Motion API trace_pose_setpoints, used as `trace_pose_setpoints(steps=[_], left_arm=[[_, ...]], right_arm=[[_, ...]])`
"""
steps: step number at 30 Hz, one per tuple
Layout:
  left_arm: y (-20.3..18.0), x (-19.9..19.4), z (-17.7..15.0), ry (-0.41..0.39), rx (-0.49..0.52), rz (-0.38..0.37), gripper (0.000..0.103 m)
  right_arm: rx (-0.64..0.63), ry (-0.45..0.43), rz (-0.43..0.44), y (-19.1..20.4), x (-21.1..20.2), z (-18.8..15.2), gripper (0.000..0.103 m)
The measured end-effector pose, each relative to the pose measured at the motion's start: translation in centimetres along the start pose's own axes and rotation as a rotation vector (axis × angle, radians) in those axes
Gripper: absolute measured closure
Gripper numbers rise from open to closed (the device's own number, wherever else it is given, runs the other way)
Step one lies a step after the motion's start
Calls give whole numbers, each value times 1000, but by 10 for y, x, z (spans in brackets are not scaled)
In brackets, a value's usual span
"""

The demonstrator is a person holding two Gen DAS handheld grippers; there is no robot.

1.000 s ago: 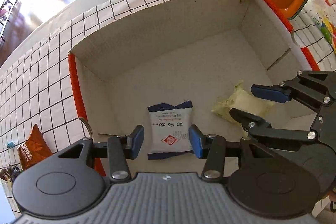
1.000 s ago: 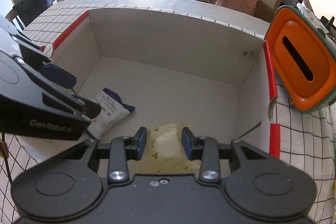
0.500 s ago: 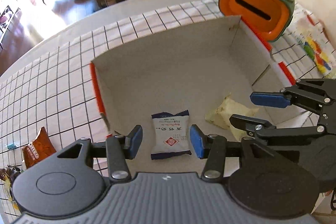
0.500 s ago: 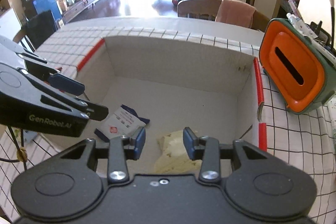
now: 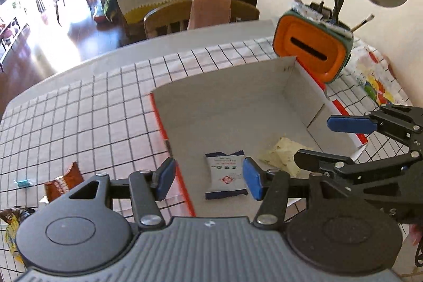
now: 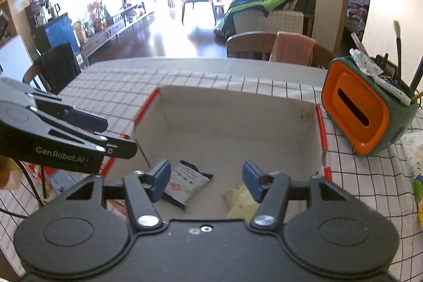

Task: Organize snacks
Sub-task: 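Withdraw both open tools from the box back to the snack pile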

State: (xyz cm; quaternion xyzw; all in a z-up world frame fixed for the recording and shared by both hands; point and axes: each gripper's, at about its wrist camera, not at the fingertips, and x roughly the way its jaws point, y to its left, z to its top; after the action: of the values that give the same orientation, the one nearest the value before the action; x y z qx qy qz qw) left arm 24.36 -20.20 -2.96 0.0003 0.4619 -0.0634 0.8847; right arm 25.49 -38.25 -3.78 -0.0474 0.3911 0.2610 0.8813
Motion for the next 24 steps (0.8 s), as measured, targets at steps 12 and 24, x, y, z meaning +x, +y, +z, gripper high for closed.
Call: trace_pose_setpoints(steps=[12,24], left_arm=[[48,-52,-36,-91,-31,-2,35],[118,-95,-86,-162,-55,38,22]], right_arm=[[30,-67,39,56,-15,5,15],[49,-73,76,123,-1,2,1]])
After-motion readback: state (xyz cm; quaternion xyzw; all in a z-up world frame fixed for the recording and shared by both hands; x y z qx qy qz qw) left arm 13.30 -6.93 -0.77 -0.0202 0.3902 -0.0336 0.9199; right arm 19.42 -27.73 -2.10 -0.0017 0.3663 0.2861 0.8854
